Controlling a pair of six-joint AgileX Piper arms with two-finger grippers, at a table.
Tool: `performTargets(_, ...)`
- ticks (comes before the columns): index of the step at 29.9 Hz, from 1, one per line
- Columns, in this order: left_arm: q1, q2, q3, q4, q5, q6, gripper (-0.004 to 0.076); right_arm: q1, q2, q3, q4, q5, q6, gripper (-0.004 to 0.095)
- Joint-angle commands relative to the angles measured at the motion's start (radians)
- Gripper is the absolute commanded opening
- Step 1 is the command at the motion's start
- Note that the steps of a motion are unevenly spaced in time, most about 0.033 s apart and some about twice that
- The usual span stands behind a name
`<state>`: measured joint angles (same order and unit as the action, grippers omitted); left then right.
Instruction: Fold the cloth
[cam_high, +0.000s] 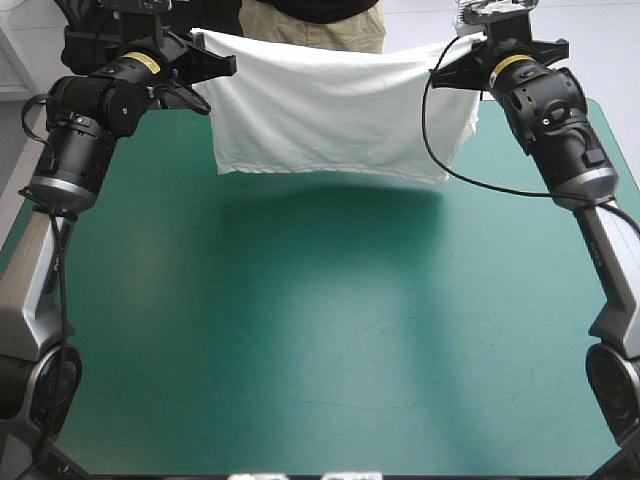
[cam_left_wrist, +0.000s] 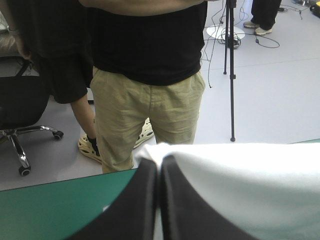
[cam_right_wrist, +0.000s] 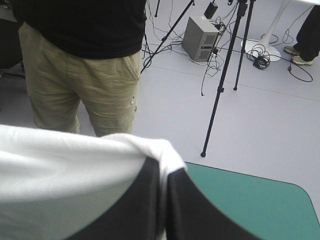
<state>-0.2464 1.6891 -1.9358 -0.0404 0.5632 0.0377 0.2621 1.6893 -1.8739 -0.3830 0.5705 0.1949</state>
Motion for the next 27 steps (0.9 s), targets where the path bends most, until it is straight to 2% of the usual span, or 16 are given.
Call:
performTargets(1,-0.004,-0.013,-0.025,0.001,-0.058,-0.002,-0.0017,-0.01,-0.024,-0.031,-0.016,-0.016,-0.003,-0.0018)
performTargets(6,-0.006,0.009,0.065,-0.043,0.085,-0.012,-0.0017,-0.01,0.0,-0.004,0.173,0.151,-0.137,-0.0018)
performTargets(10,-0.018,-0.028,0.216,-0.032,0.189,-0.021,-0.0017,-0.01,-0.03,0.11,0.264,0.205,-0.212,-0.0018)
performTargets(18,-0.056,-0.208,0.6,-0.032,0.205,-0.038,-0.0017,-0.01,-0.18,0.491,0.383,0.244,-0.284,-0.0017)
performTargets(27,-0.076,-0.363,0.939,-0.069,0.266,-0.046,-0.0017,-0.01,-0.334,0.846,0.546,0.297,-0.378,-0.0017)
